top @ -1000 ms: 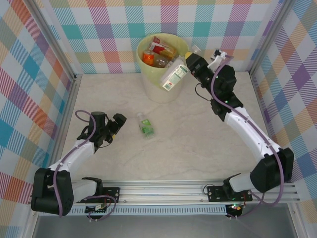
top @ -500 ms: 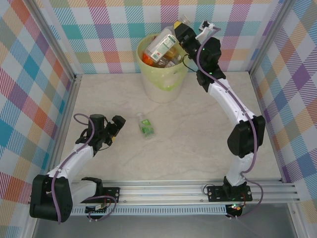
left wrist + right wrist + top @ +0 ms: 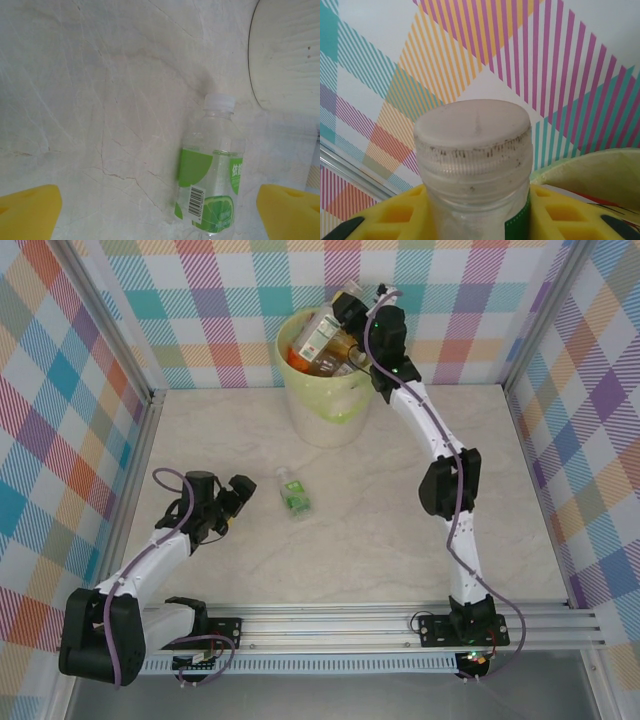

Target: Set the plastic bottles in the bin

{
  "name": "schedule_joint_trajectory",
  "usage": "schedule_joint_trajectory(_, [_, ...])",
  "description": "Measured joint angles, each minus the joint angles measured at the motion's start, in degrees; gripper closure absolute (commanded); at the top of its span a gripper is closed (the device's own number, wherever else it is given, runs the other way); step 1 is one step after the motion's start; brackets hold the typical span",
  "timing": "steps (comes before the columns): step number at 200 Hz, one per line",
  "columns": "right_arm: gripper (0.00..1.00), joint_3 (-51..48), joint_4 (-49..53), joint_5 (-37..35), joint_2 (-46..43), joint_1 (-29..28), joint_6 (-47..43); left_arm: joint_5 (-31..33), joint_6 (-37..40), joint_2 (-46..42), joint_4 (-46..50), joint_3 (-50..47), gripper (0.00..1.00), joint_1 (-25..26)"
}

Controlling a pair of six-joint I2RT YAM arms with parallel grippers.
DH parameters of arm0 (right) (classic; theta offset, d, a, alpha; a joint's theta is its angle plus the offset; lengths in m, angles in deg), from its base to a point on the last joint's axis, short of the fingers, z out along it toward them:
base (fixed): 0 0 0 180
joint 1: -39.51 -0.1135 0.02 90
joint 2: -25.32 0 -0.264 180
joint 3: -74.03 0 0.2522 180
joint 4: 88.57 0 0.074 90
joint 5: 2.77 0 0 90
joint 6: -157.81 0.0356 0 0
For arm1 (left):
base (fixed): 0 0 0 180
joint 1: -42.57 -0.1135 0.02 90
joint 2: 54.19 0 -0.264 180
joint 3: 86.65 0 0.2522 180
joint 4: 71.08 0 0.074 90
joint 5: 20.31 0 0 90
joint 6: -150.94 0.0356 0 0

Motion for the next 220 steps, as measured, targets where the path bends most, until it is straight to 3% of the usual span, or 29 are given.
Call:
schedule_joint_trajectory(36, [0.27, 3.74, 10.12, 2.62, 1.64, -0.44, -4.61, 2.45, 2.27, 1.22, 2.47, 3.02, 0.00, 2.95])
schedule_joint_trajectory(56, [0.21, 1.66, 14.38, 3.32, -0.50, -0.48, -8.85, 4.11, 3.78, 2.08, 3.54, 4.68, 0.00, 4.76])
schedule_joint_trajectory(105, [0.12, -14.14, 18.69, 3.13, -17.84, -0.48, -17.53, 5.90, 6.80, 6.95, 5.40, 8.85, 0.00, 8.61])
schedule_joint_trajectory(125, [0.00, -22.95, 16.85, 3.06, -27.10, -0.48, -19.50, 6.88, 8.11, 9.46, 6.62, 11.19, 0.00, 11.08])
schedule_joint_trajectory(164, [0.00, -41.09, 11.23, 3.08, -42.77, -0.48, -21.92, 8.37, 9.99, 14.69, 9.29, 15.98, 0.00, 15.74])
schedule_joint_trajectory(220, [0.00, -61.90, 10.21, 5.07, -57.22, -0.48, -24.46, 13.97, 11.30, 24.39, 14.27, 24.76, 0.00, 21.70])
